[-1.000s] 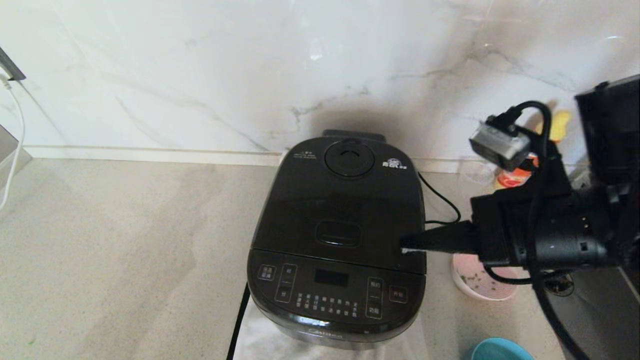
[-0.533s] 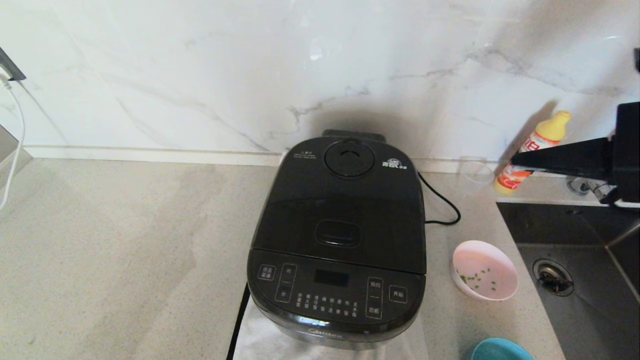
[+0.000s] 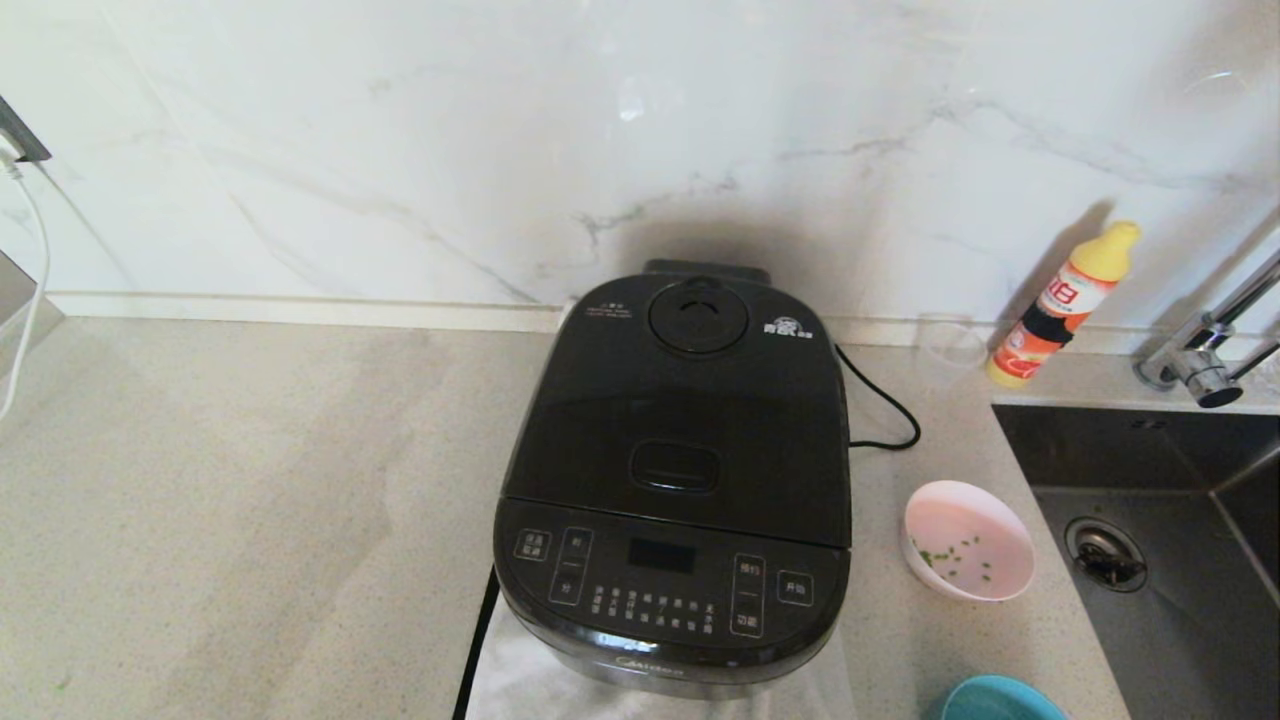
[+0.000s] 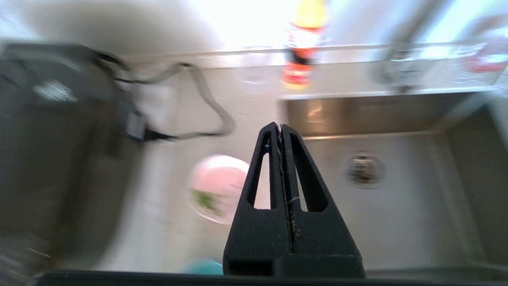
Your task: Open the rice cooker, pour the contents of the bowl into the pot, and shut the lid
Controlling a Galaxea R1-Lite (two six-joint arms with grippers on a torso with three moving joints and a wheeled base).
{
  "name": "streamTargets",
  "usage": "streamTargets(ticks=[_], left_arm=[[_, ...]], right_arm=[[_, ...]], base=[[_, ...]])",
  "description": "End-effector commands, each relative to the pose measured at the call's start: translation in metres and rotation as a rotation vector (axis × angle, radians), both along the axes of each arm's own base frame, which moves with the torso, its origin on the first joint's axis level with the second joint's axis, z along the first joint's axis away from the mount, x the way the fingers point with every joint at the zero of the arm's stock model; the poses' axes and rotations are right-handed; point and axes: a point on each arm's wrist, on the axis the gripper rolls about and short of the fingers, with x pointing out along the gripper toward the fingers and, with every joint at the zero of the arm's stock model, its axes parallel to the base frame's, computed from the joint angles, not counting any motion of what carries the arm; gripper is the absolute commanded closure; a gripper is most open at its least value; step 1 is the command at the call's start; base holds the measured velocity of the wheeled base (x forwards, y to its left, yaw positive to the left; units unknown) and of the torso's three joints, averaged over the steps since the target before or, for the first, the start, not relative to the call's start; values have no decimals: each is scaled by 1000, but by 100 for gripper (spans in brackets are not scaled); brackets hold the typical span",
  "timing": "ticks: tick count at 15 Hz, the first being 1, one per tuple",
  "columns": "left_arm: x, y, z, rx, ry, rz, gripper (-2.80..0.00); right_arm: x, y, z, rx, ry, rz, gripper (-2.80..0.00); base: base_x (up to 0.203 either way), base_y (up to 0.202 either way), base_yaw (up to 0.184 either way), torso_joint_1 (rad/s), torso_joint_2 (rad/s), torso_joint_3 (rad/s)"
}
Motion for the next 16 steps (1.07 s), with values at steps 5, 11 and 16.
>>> streamTargets(ticks=[5, 11, 16], left_arm=[[0, 0, 0, 0, 2, 0, 0], [0, 0, 0, -1, 2, 1, 0], [0, 0, 0, -3, 2, 2, 0]], right_arm=[[-94, -10, -118, -106, -35, -220, 0], [-89, -3, -219, -121, 95, -37, 0], [-81, 1, -248, -98, 186, 136, 0]], base=[[0, 0, 0, 0, 0, 0], [0, 0, 0, 0, 0, 0], [0, 0, 0, 0, 0, 0]])
